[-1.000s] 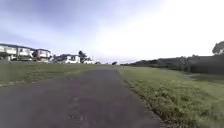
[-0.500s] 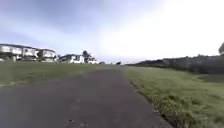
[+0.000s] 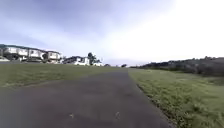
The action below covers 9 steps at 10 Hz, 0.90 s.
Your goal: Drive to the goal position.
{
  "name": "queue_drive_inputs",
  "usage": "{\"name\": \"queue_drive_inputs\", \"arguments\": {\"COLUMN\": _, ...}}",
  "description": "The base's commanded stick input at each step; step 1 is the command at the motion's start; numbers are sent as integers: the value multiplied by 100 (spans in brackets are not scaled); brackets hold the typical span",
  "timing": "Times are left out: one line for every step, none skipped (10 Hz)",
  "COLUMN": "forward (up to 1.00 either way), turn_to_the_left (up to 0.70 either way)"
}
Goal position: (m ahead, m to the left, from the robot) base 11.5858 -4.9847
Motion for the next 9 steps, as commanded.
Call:
{"name": "queue_drive_inputs", "arguments": {"forward": 100, "turn_to_the_left": 27}}
{"name": "queue_drive_inputs", "arguments": {"forward": 100, "turn_to_the_left": 25}}
{"name": "queue_drive_inputs", "arguments": {"forward": 100, "turn_to_the_left": 17}}
{"name": "queue_drive_inputs", "arguments": {"forward": 100, "turn_to_the_left": 9}}
{"name": "queue_drive_inputs", "arguments": {"forward": 100, "turn_to_the_left": 1}}
{"name": "queue_drive_inputs", "arguments": {"forward": 100, "turn_to_the_left": 0}}
{"name": "queue_drive_inputs", "arguments": {"forward": 100, "turn_to_the_left": 0}}
{"name": "queue_drive_inputs", "arguments": {"forward": 100, "turn_to_the_left": 0}}
{"name": "queue_drive_inputs", "arguments": {"forward": 100, "turn_to_the_left": 0}}
